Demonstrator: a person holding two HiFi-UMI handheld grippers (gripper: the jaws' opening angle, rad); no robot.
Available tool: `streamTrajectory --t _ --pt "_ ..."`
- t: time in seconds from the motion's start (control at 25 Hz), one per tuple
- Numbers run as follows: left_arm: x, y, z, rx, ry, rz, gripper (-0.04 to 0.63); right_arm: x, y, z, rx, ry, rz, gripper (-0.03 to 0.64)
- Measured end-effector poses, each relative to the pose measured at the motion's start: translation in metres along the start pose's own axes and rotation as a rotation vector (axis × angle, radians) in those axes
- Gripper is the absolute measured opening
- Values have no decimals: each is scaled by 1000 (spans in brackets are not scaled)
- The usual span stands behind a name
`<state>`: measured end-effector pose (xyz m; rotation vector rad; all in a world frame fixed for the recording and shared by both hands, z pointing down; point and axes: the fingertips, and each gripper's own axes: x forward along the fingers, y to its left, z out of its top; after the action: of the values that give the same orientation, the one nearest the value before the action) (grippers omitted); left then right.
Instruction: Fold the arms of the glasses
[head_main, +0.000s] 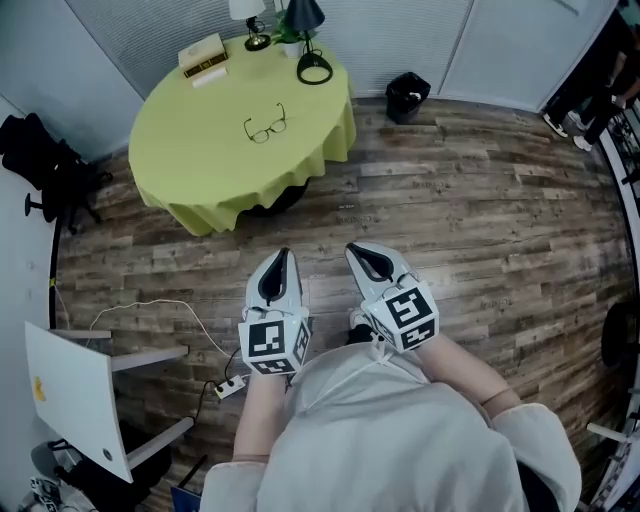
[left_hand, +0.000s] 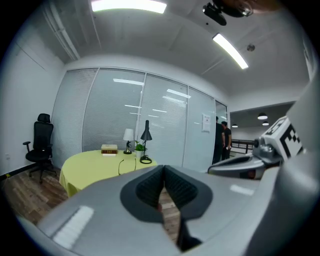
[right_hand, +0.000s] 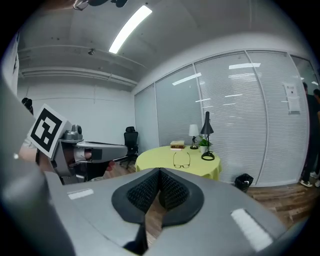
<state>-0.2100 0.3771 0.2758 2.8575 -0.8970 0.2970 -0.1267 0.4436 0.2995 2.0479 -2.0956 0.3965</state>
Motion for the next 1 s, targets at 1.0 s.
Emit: streamTrajectory --t 1.0 --pt "279 99 3 -136 68 148 6 244 -195 32 -49 111 130 -2"
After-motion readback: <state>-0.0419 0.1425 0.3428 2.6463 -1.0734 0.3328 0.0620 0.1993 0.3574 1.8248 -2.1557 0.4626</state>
